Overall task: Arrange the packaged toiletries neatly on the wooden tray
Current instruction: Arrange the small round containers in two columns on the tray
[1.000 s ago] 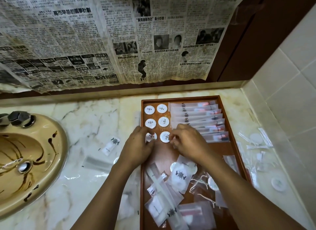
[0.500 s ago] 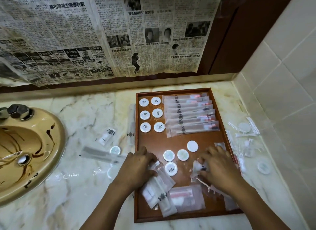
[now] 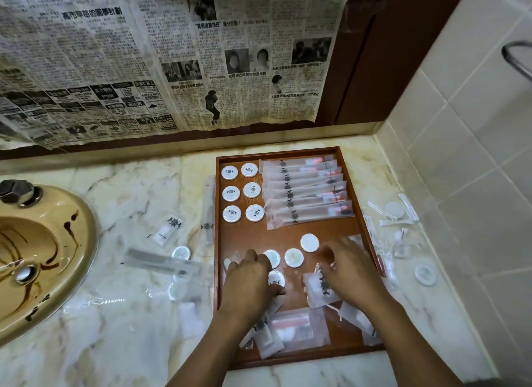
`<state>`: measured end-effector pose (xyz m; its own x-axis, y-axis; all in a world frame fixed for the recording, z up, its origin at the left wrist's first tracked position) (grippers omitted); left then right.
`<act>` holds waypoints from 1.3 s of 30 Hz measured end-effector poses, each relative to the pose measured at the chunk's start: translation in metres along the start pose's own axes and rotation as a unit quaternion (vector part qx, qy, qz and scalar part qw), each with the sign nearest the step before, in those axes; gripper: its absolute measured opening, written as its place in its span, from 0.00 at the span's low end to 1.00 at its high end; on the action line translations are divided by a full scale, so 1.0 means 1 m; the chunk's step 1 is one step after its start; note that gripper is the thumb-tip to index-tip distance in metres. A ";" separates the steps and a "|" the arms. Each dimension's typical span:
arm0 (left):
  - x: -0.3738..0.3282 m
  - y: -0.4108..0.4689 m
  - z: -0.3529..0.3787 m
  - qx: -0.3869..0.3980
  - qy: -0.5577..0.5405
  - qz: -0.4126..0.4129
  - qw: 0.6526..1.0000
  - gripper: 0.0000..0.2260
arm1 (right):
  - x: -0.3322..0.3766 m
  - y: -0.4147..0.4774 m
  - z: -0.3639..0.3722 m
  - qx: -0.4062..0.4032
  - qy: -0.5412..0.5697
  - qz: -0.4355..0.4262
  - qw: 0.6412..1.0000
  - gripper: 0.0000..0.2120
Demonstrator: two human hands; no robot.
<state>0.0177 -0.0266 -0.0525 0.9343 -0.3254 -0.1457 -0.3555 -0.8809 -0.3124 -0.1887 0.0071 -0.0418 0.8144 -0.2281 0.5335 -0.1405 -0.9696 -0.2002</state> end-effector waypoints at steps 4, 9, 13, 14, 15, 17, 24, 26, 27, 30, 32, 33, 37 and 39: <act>-0.005 -0.002 0.000 0.012 -0.048 -0.012 0.999 0.20 | 0.008 0.033 0.009 0.013 -0.037 0.012 0.999 0.24; -0.006 -0.004 -0.003 0.035 -0.075 -0.028 0.996 0.16 | 0.009 0.037 0.007 -0.012 0.020 0.002 1.000 0.12; -0.001 -0.009 -0.006 0.044 -0.250 -0.060 0.965 0.11 | 0.001 0.011 -0.006 -0.047 0.141 -0.040 0.988 0.13; 0.001 -0.011 -0.008 0.049 -0.302 -0.071 0.949 0.11 | -0.003 0.003 -0.009 -0.057 0.172 -0.023 0.983 0.13; 0.001 -0.014 -0.011 0.054 -0.365 -0.087 0.925 0.10 | -0.010 -0.005 -0.013 -0.071 0.205 0.013 0.976 0.13; 0.000 -0.021 -0.014 0.075 -0.514 -0.141 0.843 0.08 | -0.029 -0.020 -0.022 -0.094 0.243 0.094 0.961 0.13; -0.001 -0.030 -0.010 0.110 -0.714 -0.193 0.664 0.10 | -0.065 -0.057 -0.023 0.069 -0.007 0.125 0.990 0.25; -0.003 -0.031 -0.011 0.106 -0.741 -0.184 0.637 0.09 | -0.065 -0.061 -0.016 0.075 -0.039 0.124 0.989 0.29; -0.003 -0.031 -0.012 0.103 -0.753 -0.178 0.625 0.07 | -0.062 -0.061 -0.012 0.061 -0.040 0.111 0.991 0.29; -0.002 -0.032 -0.012 0.086 -0.772 -0.172 0.605 0.12 | -0.048 -0.065 0.002 0.038 -0.039 0.064 0.996 0.24; -0.003 -0.033 -0.014 0.075 -0.773 -0.170 0.607 0.17 | -0.035 -0.067 0.013 0.036 -0.021 0.032 0.999 0.21; -0.004 -0.034 -0.015 0.071 -0.775 -0.166 0.606 0.18 | -0.031 -0.068 0.018 0.039 -0.003 0.020 0.999 0.20; -0.005 -0.034 -0.020 0.053 -0.792 -0.161 0.587 0.14 | -0.021 -0.067 0.024 0.040 0.116 0.002 0.992 0.16; 0.000 -0.033 -0.022 0.042 -0.799 -0.157 0.579 0.12 | -0.023 -0.065 0.017 0.005 0.148 0.009 0.989 0.14</act>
<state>0.0296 -0.0054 -0.0216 -0.2395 0.6392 -0.7308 -0.2378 -0.7684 -0.5942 -0.1883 0.0767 -0.0549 0.6119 -0.2625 0.7461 -0.1461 -0.9646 -0.2196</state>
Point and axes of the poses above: each hand's wrist, its own y-axis towards the middle knuckle, its own z-axis out of the palm, x = y × z, the point moved 4 cm from there along y, towards the middle knuckle, and after that the axes turned 8 degrees about y, right-handed, at the moved point
